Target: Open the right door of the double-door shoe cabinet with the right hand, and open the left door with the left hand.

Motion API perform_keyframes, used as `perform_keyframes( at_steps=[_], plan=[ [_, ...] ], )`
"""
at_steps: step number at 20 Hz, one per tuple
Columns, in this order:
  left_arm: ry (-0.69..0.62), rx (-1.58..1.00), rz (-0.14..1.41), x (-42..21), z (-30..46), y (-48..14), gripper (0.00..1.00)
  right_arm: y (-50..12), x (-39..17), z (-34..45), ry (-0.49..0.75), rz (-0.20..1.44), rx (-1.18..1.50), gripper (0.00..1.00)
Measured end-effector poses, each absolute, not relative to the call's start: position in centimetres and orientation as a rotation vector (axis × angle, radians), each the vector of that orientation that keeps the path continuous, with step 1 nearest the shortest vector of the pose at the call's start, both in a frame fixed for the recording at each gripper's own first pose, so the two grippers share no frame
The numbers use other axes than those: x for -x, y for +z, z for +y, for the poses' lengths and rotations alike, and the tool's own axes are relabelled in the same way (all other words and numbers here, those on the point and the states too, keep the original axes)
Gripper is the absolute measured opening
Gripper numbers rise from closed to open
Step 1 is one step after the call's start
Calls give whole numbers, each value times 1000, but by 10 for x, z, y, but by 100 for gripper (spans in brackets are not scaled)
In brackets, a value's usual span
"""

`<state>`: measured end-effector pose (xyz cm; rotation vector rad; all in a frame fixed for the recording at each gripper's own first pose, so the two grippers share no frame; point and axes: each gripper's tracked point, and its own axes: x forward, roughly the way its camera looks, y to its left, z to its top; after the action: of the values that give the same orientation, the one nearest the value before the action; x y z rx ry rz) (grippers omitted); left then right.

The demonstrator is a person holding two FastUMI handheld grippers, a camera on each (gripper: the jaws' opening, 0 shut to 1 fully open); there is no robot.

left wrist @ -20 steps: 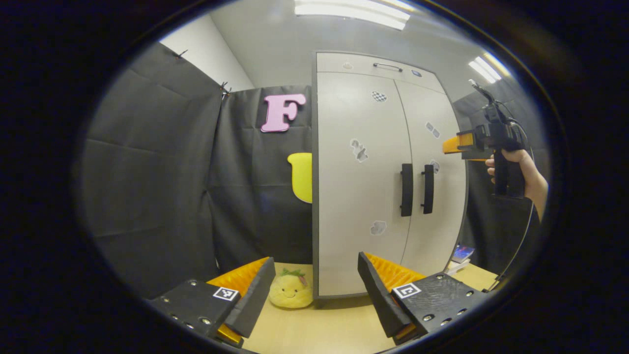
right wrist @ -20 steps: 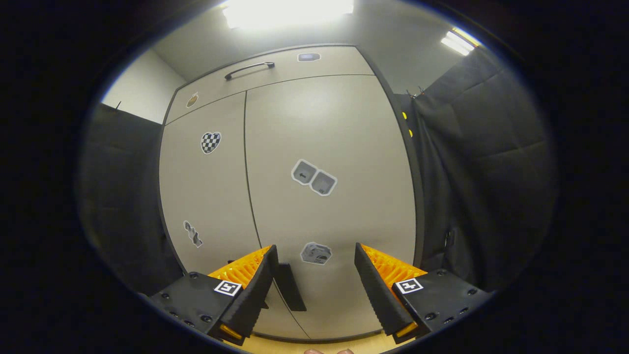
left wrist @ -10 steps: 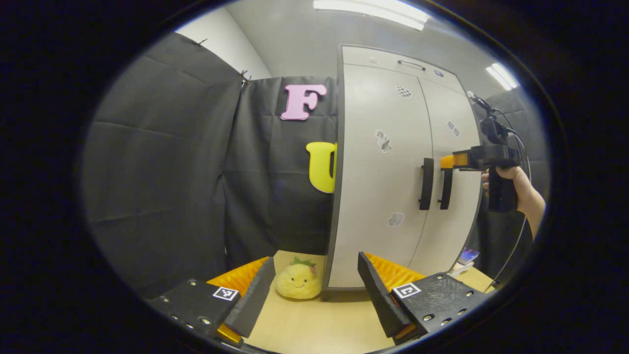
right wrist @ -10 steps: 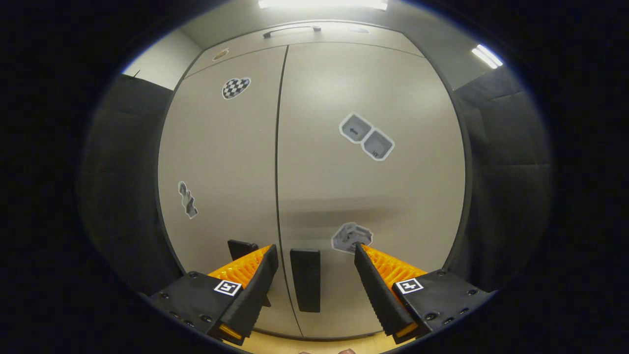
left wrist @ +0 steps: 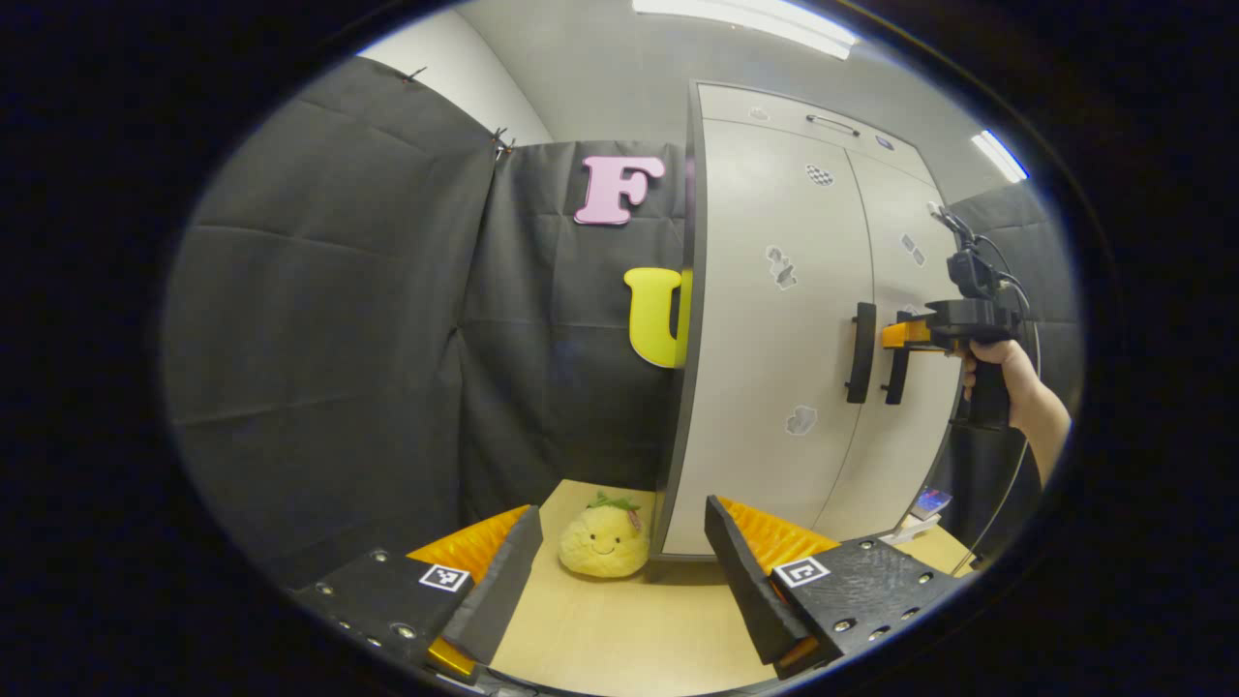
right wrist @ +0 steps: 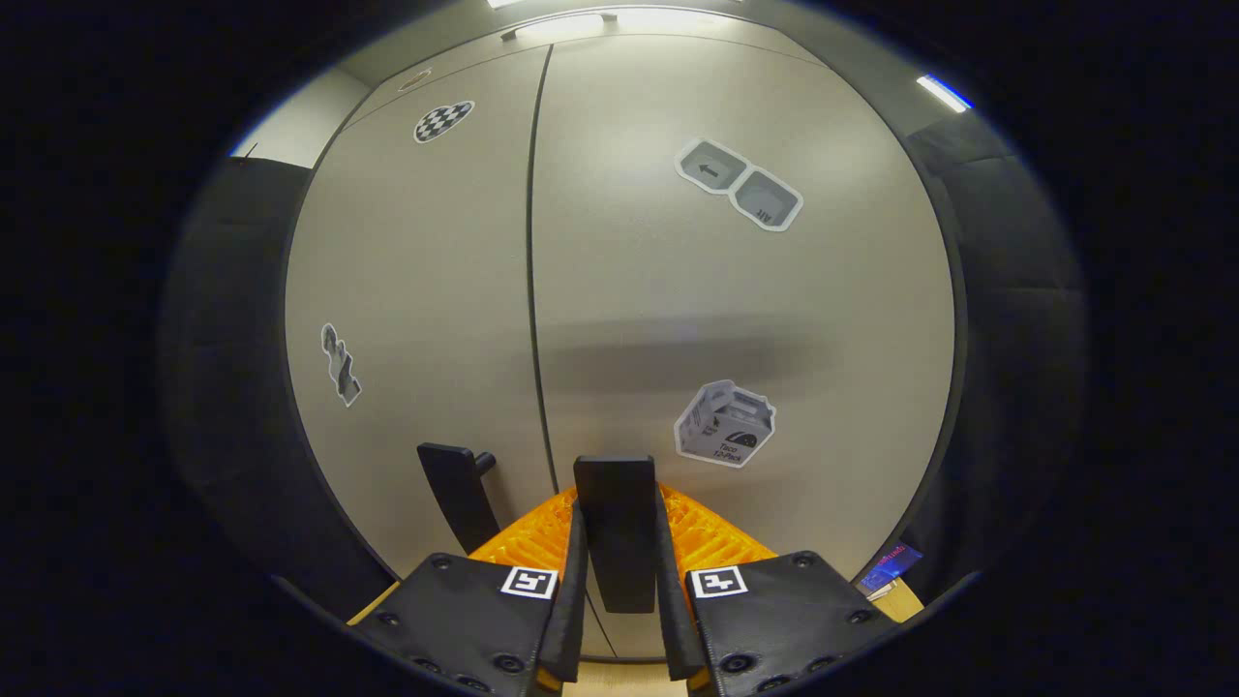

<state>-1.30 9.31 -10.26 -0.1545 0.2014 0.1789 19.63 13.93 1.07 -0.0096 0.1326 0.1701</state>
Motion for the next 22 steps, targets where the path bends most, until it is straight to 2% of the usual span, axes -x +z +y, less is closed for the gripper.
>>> perform_keyframes(
  at_steps=[3, 7, 10, 11, 18, 19, 20, 22],
  plan=[
    [180, 161, 205, 14, 93, -105, 98, 11, -198, 139, 182, 113, 12, 27],
    [171, 170, 214, 20, 89, -108, 98, 10, -194, 139, 231, 122, -5, 6],
    [162, 156, 217, 22, 85, -107, 98, 11, -188, 138, 234, 120, 3, 6],
    [158, 143, 216, 25, 83, -106, 98, 11, -185, 138, 237, 119, -6, 2],
    [163, 126, 207, 37, 80, -99, 97, 11, -157, 129, 280, 110, -26, 2],
    [161, 127, 210, 40, 76, -100, 97, 11, -150, 126, 284, 108, -28, 6],
    [157, 128, 213, 41, 71, -99, 99, 11, -144, 122, 287, 107, -29, 6],
    [144, 129, 214, 42, 59, -98, 97, 12, -133, 115, 300, 109, -35, 6]
  ],
)
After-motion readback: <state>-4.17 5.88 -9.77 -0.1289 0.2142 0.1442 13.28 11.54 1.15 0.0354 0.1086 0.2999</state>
